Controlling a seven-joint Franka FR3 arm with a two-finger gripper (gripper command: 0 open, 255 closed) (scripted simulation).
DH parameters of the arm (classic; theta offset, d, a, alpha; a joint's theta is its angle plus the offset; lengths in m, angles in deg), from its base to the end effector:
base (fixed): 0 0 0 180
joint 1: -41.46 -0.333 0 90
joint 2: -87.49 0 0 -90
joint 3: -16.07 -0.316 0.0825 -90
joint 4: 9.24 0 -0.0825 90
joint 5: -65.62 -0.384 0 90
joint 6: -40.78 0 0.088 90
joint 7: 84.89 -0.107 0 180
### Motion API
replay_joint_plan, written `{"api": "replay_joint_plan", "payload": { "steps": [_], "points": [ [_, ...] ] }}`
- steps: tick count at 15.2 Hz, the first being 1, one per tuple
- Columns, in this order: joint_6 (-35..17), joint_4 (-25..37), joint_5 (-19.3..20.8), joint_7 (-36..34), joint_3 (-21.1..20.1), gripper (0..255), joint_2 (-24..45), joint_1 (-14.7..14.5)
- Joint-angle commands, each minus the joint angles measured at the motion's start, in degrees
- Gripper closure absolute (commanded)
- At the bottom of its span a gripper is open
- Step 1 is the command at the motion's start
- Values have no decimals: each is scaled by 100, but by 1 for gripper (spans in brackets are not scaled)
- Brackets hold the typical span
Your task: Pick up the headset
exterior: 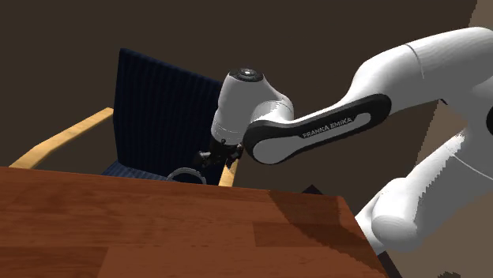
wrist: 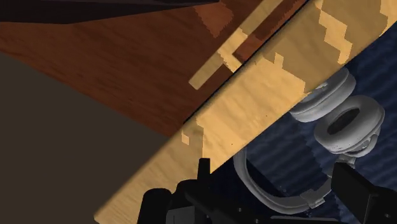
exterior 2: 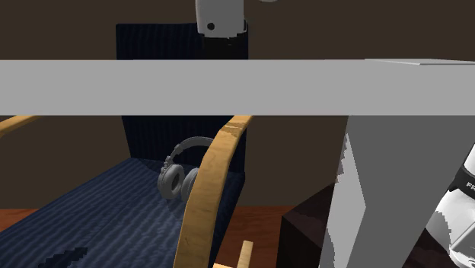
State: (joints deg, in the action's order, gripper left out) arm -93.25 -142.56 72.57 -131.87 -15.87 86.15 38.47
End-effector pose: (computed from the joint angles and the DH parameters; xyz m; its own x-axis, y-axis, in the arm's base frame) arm 0.4172 0.2892 0.3499 0.9879 -0.1241 0.0932 -0.1291 -0.9904 0.0495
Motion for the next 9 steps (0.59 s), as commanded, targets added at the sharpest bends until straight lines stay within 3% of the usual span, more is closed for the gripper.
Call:
{"api": "replay_joint_plan", "payload": {
  "steps": [1,9],
  "points": [
    [-143,300,519,-516,-83,0,566,-47],
    [-177,1744,2144,-2059,301,0,2538,-938]
  ]
}}
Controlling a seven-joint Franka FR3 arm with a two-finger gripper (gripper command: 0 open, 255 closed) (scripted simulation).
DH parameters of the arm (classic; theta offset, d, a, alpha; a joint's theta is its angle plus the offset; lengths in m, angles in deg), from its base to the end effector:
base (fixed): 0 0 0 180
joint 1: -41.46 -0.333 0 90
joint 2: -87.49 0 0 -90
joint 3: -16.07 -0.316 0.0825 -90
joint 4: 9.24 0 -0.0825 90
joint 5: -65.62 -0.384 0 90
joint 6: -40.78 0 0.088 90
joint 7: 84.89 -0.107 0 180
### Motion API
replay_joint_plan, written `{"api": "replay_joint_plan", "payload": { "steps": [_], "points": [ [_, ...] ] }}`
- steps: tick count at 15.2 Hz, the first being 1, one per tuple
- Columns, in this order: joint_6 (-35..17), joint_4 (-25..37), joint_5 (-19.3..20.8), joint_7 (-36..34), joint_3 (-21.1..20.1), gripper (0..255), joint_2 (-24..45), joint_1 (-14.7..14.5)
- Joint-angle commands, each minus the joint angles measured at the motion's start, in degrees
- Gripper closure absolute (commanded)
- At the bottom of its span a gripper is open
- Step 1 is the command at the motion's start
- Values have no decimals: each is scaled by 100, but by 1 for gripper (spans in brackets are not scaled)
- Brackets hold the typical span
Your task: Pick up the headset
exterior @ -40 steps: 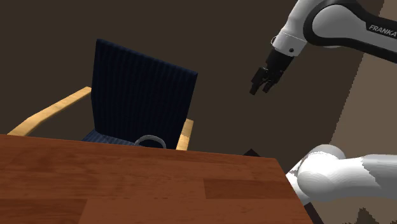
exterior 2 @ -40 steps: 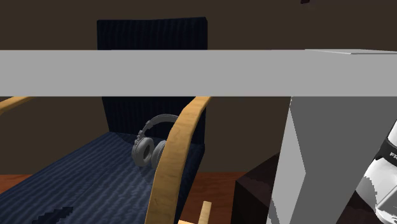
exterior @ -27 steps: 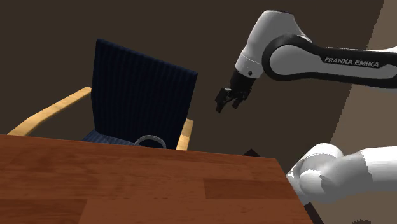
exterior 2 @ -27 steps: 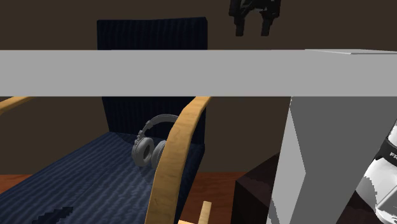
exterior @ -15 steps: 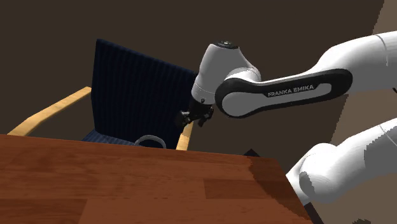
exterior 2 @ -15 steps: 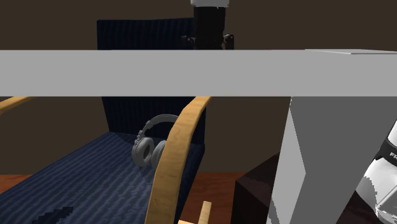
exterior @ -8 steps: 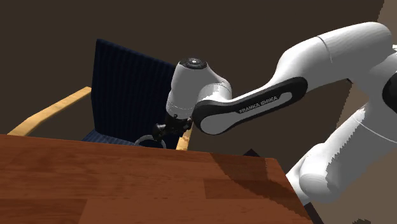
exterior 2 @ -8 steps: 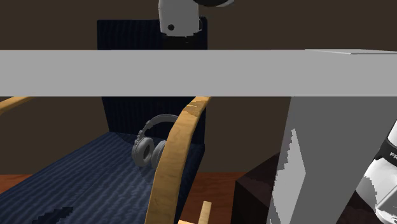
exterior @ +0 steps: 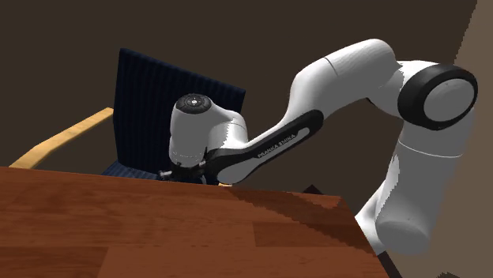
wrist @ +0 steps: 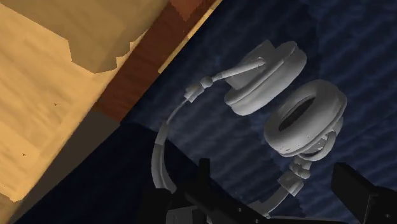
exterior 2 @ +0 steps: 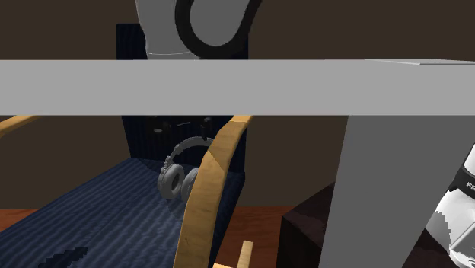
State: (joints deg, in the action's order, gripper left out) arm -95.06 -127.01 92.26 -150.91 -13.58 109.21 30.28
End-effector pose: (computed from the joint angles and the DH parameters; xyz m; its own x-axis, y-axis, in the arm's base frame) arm 0.4553 0.3770 0.2732 0.9841 -0.1294 0.1218 -0.1380 -0.9883 0.0650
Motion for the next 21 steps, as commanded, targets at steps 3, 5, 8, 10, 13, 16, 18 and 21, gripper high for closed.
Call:
{"api": "replay_joint_plan", "payload": {
  "steps": [3,5,8,10,13,16,18,21],
  "points": [
    [89,852,535,-486,290,0,917,-522],
    [54,939,606,-547,349,0,1052,-596],
    [-81,956,725,-641,436,0,1220,-657],
    [-169,974,803,-702,495,0,1334,-698],
    [-237,991,864,-750,542,0,1426,-732],
    [-231,996,862,-754,539,255,1425,-738],
    [-231,994,862,-753,539,255,1424,-737],
    [-229,997,861,-751,539,255,1424,-736]
  ]
}}
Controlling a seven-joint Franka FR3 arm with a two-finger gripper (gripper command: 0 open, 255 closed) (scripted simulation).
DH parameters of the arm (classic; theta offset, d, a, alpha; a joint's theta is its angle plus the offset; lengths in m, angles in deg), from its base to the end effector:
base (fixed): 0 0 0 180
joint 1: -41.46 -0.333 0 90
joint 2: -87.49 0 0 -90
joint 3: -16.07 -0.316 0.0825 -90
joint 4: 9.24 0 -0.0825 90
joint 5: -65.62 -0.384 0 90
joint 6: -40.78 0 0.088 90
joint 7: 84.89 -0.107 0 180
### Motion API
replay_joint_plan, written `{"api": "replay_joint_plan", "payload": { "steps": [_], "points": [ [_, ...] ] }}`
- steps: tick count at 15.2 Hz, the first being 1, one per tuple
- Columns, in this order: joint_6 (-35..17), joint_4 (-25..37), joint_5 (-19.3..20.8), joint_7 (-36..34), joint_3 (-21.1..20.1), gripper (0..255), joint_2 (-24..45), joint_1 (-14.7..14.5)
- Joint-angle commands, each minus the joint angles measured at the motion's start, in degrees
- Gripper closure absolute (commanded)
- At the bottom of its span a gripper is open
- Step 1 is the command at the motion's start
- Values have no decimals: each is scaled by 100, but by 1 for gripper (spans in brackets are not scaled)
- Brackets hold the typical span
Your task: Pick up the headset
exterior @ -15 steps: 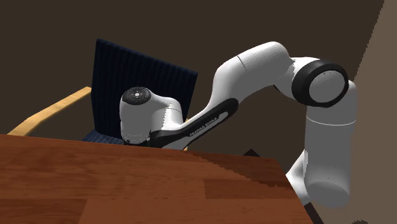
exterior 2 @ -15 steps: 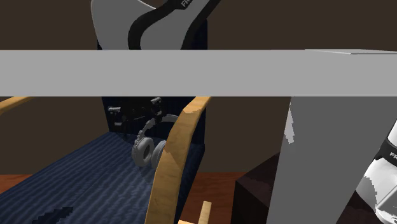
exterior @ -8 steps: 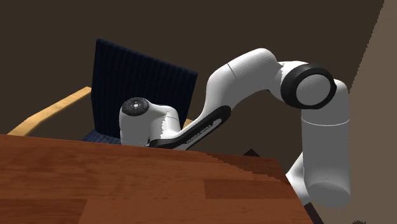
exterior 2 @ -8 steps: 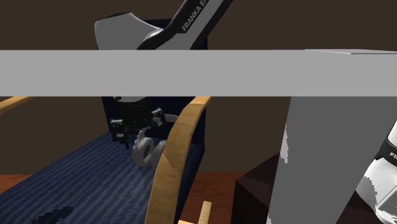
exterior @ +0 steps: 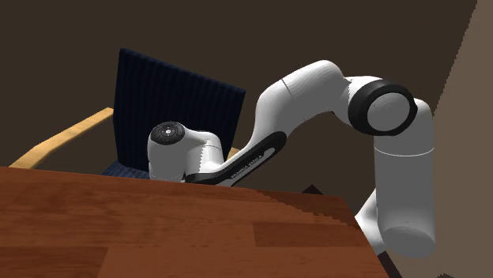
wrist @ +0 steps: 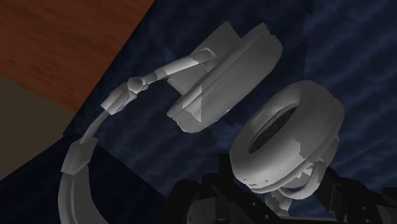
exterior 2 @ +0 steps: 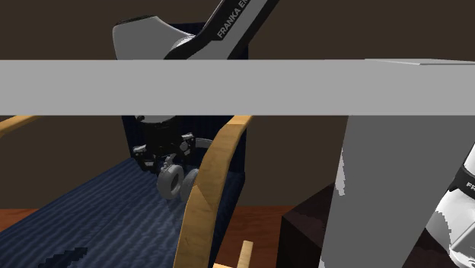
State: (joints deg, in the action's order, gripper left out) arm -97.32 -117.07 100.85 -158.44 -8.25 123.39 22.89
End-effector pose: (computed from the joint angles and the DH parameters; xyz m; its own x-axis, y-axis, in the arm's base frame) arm 0.4731 0.4179 0.1959 0.9817 -0.1317 0.1378 -0.1428 -0.9869 0.0744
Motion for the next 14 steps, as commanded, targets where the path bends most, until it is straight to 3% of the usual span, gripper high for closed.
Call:
{"api": "replay_joint_plan", "payload": {
  "steps": [1,14],
  "points": [
    [-4,0,2,1,5,255,3,3],
    [535,-56,-470,377,-330,255,-658,245]
  ]
}}
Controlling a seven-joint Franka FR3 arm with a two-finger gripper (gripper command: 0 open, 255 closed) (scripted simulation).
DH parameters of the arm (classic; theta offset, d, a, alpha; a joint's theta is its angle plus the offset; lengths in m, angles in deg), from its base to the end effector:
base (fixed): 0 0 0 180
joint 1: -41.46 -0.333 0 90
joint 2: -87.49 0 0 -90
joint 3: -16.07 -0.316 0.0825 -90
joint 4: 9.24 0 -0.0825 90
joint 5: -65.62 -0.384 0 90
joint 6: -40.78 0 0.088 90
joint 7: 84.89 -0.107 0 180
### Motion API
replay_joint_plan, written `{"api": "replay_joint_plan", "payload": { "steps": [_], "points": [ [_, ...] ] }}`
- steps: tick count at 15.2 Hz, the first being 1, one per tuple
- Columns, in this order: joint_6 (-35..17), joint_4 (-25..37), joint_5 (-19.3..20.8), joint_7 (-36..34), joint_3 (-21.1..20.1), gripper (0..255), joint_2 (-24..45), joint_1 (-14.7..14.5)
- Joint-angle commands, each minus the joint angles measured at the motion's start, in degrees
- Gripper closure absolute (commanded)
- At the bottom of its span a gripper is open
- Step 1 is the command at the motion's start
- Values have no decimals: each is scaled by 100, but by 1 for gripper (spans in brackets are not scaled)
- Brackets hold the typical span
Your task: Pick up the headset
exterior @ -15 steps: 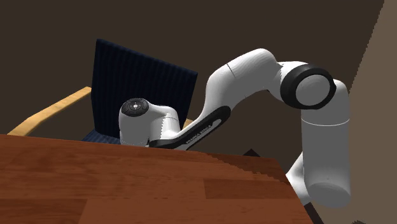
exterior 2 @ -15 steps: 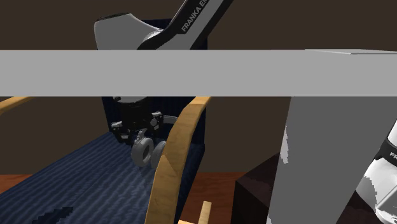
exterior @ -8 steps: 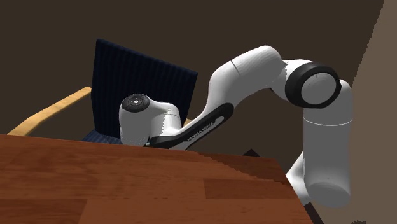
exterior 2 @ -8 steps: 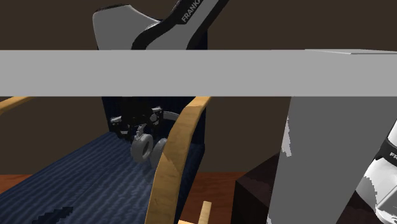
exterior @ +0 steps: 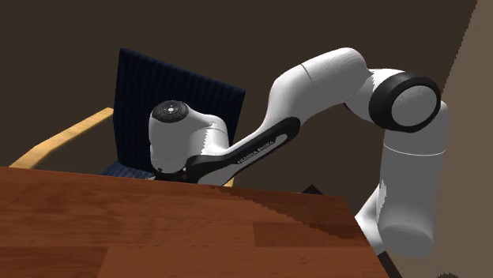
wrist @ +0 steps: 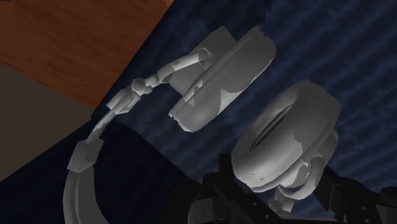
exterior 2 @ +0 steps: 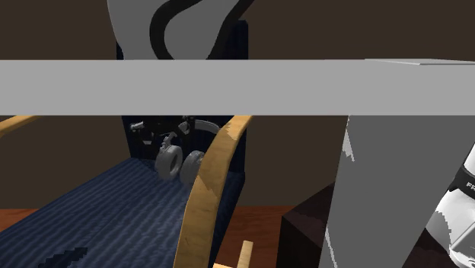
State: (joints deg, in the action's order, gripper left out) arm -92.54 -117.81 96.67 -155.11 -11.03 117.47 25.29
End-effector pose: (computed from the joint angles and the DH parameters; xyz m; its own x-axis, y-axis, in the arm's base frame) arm 0.4755 0.4133 0.2501 0.9810 -0.1377 0.1369 -0.1494 -0.9857 0.0785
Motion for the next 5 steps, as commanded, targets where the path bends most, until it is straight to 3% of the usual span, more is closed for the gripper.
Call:
{"api": "replay_joint_plan", "payload": {
  "steps": [1,5],
  "points": [
    [105,22,-93,76,-77,255,-118,23],
    [211,35,-181,145,-128,255,-228,58]
  ]
}}
